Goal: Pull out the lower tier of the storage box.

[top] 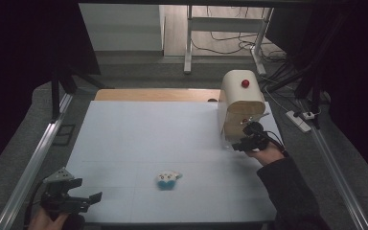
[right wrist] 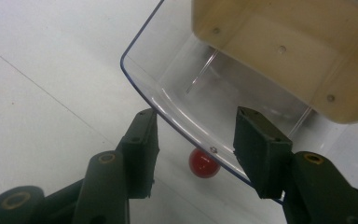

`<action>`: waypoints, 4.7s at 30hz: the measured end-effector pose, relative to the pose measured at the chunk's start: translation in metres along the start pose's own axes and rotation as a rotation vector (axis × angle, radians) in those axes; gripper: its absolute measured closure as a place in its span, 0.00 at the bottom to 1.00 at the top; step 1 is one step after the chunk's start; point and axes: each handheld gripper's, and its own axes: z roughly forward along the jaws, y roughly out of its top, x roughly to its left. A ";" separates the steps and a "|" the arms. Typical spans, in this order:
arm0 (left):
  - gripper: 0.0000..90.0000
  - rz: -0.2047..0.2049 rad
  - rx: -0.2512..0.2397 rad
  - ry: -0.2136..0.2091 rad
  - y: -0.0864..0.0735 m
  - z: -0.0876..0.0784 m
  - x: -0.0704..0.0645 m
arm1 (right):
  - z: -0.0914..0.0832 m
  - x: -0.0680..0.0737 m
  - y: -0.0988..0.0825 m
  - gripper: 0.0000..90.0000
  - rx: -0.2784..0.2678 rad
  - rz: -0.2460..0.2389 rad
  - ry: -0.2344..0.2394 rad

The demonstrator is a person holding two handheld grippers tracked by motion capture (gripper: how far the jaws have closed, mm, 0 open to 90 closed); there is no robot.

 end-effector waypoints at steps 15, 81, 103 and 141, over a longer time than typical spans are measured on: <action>0.02 0.003 0.002 0.001 0.000 0.000 0.000 | -0.001 0.010 -0.018 0.55 -0.026 0.007 0.000; 0.03 0.019 -0.015 -0.081 -0.001 -0.002 0.003 | -0.009 0.031 -0.037 0.07 -0.105 0.074 -0.010; 0.01 0.024 -0.010 -0.072 -0.001 -0.001 0.001 | -0.022 0.049 -0.048 0.02 -0.168 0.039 -0.011; 0.01 0.022 -0.010 -0.078 -0.001 -0.002 0.002 | -0.040 0.069 -0.098 0.00 -0.179 0.088 0.008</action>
